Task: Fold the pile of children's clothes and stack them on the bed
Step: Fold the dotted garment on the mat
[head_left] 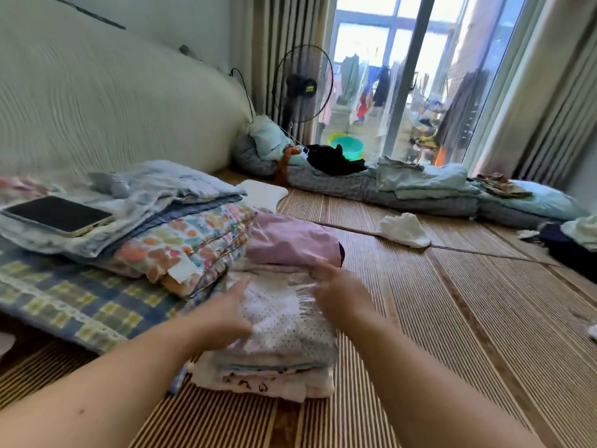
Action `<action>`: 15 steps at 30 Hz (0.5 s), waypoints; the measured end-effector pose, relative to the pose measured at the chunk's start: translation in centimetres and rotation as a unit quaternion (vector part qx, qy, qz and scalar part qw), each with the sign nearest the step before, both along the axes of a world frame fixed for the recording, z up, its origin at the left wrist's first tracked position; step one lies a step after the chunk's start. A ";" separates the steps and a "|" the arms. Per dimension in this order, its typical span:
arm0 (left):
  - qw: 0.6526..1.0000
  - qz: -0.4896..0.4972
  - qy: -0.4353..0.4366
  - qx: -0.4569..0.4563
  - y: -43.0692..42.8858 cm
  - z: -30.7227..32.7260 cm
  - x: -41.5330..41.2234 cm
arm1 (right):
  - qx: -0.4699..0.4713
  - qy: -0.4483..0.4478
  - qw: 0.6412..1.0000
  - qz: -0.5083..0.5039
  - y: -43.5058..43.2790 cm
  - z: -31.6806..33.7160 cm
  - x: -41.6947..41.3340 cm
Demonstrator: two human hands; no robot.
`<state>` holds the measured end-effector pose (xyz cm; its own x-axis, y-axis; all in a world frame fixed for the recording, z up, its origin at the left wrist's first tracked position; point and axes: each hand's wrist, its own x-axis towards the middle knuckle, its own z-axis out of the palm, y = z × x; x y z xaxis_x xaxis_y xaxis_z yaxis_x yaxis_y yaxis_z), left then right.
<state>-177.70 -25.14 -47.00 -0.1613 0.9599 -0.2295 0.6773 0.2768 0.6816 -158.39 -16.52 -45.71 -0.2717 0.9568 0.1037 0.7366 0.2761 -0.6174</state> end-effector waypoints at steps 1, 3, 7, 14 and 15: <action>0.997 -0.006 0.049 -0.050 0.3 -0.3 -0.1 | 0.014 -0.069 0.998 0.003 0.1 -0.6 -0.3; 0.991 0.003 0.114 -0.073 0.7 -0.5 -0.1 | 0.023 -0.158 0.987 0.014 -0.6 -1.1 -0.5; 0.984 -0.021 0.163 0.073 0.2 0.6 2.1 | 0.090 -0.167 0.982 0.020 -2.5 0.2 0.8; 0.951 -0.166 0.170 0.198 -0.8 3.2 12.2 | 0.136 -0.175 0.975 -0.016 -7.3 3.6 10.2; 0.944 -0.190 0.177 0.201 -0.8 3.3 14.8 | 0.135 -0.179 0.974 -0.035 -8.3 3.9 12.9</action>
